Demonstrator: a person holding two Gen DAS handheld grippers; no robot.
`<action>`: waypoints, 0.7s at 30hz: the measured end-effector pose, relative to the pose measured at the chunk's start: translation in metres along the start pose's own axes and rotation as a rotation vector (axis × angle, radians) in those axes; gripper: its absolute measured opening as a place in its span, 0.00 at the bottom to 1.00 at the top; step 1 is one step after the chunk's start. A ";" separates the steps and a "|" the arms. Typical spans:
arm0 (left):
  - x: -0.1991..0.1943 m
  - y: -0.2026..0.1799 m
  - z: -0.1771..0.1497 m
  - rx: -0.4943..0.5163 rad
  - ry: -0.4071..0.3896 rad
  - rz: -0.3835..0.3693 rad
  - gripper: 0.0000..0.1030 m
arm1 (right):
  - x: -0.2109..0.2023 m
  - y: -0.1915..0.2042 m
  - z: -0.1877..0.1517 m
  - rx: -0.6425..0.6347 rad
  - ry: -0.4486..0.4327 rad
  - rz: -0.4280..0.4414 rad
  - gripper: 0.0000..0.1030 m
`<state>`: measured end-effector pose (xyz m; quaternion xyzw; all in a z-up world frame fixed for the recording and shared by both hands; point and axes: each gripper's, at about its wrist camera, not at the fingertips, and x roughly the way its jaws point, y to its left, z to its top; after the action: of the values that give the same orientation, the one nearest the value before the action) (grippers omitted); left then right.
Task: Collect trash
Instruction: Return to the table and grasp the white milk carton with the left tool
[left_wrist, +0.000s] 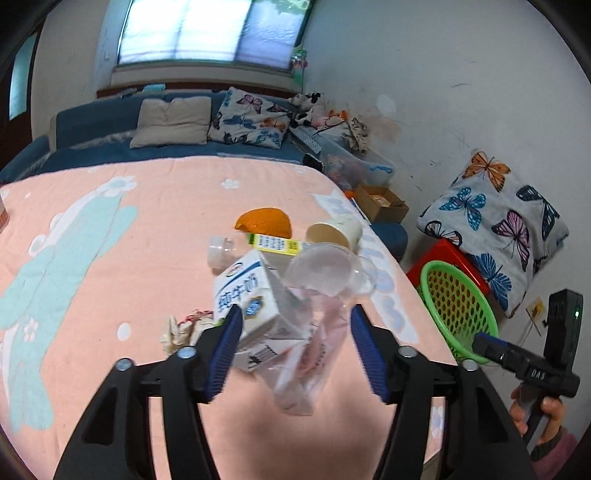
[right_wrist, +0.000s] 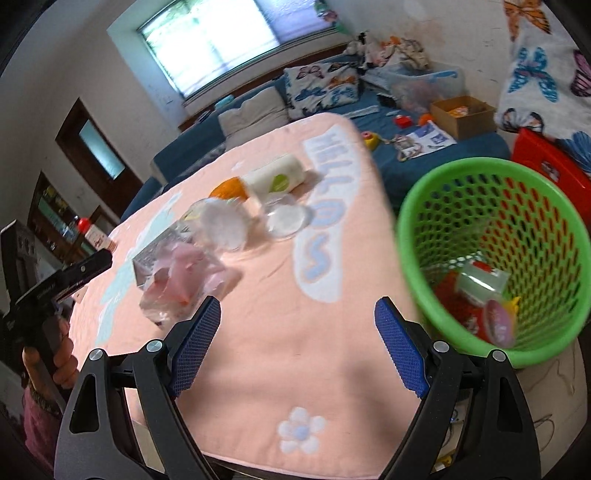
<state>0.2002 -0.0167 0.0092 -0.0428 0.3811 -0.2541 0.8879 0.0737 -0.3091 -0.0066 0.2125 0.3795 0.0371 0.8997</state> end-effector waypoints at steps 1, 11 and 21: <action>0.002 0.003 0.002 -0.005 0.008 -0.002 0.61 | 0.002 0.002 0.001 -0.004 0.003 0.003 0.83; 0.054 0.042 0.035 -0.101 0.147 -0.064 0.72 | 0.018 0.021 0.003 -0.038 0.034 0.014 0.83; 0.105 0.072 0.038 -0.257 0.272 -0.161 0.75 | 0.037 0.027 0.006 -0.046 0.067 0.018 0.83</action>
<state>0.3182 -0.0092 -0.0519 -0.1515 0.5220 -0.2770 0.7924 0.1067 -0.2783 -0.0159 0.1937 0.4066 0.0608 0.8907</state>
